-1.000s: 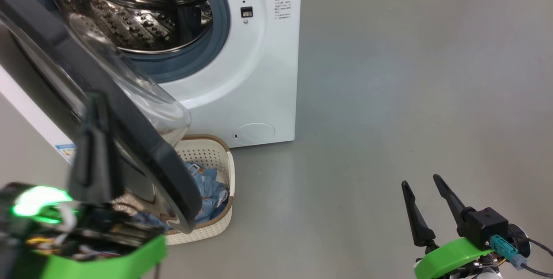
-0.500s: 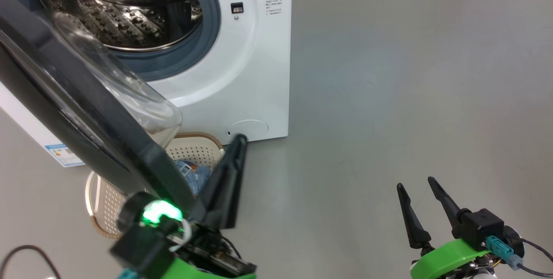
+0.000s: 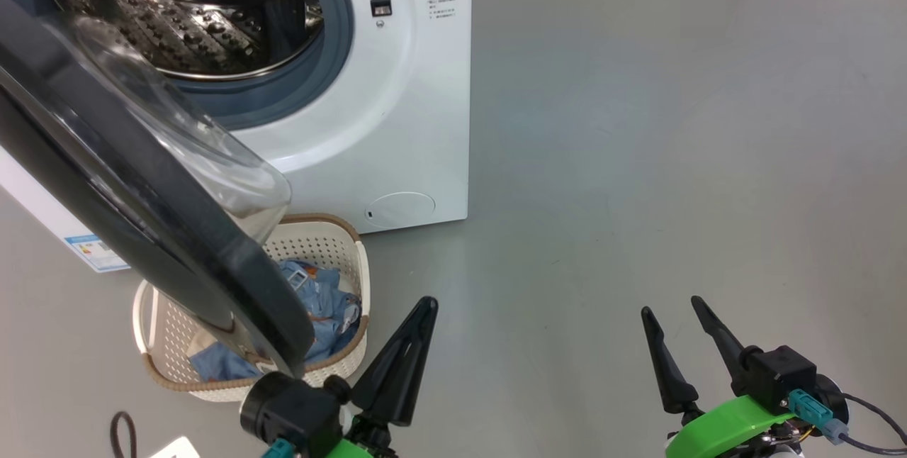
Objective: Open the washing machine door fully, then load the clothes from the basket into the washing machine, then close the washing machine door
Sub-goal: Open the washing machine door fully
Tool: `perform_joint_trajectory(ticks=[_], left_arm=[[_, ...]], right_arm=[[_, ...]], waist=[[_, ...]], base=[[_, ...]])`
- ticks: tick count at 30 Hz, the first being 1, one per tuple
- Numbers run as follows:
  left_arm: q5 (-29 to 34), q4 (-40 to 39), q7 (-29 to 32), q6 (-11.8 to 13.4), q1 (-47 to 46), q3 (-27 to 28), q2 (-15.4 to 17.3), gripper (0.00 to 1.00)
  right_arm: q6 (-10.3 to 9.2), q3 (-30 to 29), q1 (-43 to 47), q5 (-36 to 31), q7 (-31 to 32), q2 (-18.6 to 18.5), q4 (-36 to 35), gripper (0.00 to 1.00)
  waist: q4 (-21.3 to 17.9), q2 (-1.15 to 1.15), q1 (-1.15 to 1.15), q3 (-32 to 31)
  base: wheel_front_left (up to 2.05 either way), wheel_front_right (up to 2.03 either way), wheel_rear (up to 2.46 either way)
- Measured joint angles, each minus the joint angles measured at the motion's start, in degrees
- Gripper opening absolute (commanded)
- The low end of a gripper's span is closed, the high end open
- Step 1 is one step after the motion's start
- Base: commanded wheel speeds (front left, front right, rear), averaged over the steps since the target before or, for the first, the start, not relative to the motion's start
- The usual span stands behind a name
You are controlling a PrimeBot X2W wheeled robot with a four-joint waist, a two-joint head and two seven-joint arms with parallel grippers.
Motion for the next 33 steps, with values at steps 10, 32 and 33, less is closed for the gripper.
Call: perform_joint_trajectory(ticks=[10,32,33], left_arm=[[0.5,5.5,0.0,0.0,-0.8,4.0,0.0,0.0],[0.3,9.5,0.0,5.2,-5.5,9.0,-0.1,0.0],[0.3,9.5,0.0,5.6,-5.6,9.1,-0.2,0.0]], right_arm=[[0.0,0.4,-0.1,0.0,0.0,0.0,0.1,1.0],[0.0,0.0,-2.7,1.1,0.0,-0.5,0.0,1.0],[0.0,0.0,-2.7,1.1,0.0,-0.5,0.1,1.0]], waist=[[-0.4,0.0,0.0,1.5],[0.8,0.0,0.0,7.0],[1.0,0.0,0.0,7.0]], base=[[0.0,0.0,0.0],[0.0,0.0,0.0],[0.0,0.0,0.0]])
